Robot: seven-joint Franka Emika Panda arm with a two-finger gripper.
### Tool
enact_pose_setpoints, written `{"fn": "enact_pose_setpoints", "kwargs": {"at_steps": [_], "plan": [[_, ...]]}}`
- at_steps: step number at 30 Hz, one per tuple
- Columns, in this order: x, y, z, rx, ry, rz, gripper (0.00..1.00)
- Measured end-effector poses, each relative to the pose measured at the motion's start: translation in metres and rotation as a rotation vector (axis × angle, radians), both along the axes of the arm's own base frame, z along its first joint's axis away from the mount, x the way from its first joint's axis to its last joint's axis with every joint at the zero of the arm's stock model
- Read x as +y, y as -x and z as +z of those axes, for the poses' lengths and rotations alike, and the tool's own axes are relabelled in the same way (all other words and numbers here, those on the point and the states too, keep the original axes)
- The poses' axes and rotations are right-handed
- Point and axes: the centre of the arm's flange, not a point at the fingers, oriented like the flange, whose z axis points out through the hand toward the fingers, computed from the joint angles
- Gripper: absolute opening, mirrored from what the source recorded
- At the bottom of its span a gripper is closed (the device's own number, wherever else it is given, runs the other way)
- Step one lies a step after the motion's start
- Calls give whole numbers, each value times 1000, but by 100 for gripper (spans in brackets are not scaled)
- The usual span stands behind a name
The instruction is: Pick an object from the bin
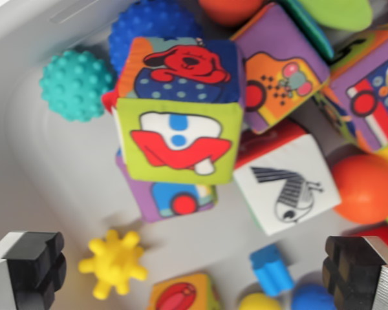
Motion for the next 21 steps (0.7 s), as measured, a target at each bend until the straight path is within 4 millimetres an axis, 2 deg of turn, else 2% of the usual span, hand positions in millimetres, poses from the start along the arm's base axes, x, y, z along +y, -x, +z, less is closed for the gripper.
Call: {"fn": "enact_pose_setpoints", "kwargs": {"at_steps": [6, 21], "plan": [[20, -4, -14, 4, -7, -89, 100], [19, -5, -74, 5, -8, -98, 100]]}}
